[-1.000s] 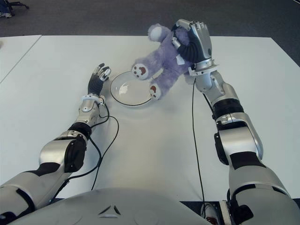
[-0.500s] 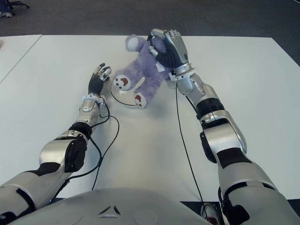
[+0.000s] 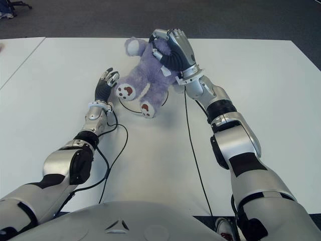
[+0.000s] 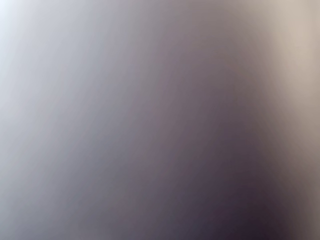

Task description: Put the doll into the plate.

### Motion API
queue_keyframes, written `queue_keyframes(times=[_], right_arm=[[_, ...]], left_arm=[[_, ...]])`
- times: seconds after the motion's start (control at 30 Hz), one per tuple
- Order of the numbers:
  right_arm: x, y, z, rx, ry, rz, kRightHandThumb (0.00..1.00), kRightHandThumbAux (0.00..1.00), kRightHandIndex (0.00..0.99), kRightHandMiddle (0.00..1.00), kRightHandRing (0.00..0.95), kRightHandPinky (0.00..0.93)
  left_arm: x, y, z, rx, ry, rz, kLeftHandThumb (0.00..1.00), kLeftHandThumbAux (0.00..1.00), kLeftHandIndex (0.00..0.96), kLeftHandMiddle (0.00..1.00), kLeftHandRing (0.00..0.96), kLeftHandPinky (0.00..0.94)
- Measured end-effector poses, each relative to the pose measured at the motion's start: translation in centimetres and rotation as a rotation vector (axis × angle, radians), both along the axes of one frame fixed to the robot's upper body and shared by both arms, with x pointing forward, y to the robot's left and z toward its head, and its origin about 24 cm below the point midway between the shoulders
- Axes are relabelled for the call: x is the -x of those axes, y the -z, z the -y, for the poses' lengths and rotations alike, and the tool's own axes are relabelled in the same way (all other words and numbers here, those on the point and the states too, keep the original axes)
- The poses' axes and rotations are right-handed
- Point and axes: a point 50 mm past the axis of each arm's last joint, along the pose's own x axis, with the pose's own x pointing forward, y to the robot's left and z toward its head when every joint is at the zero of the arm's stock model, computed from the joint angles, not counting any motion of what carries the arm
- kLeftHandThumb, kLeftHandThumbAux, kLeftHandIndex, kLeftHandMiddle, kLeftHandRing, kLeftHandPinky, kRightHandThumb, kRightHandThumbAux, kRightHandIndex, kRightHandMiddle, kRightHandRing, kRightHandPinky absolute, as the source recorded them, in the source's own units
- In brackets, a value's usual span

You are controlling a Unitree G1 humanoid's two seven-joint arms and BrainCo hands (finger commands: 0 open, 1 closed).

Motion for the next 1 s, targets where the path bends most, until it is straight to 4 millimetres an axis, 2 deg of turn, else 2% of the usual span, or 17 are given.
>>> queue_keyframes(times=[0.43, 1.0], right_arm=[[0.0, 0.2, -1.1, 0.035, -0.031, -0.015, 0.703, 0.724, 0.438, 0.858, 0.851, 0.834], [-0.1, 0.1, -3.6, 0.061, -0.098, -0.037, 0.701, 0.726, 0.438, 0.859, 0.851, 0.835]], left_arm=[[0.0, 0.0, 0.1, -0.006, 0.007, 0.0, 0.0, 0.472, 0.121, 0.182, 0.165, 0.131], [0.0, 0.0, 0.1, -0.002, 0.004, 0.0, 0.0, 0.458, 0.119, 0.189, 0.168, 0.132]])
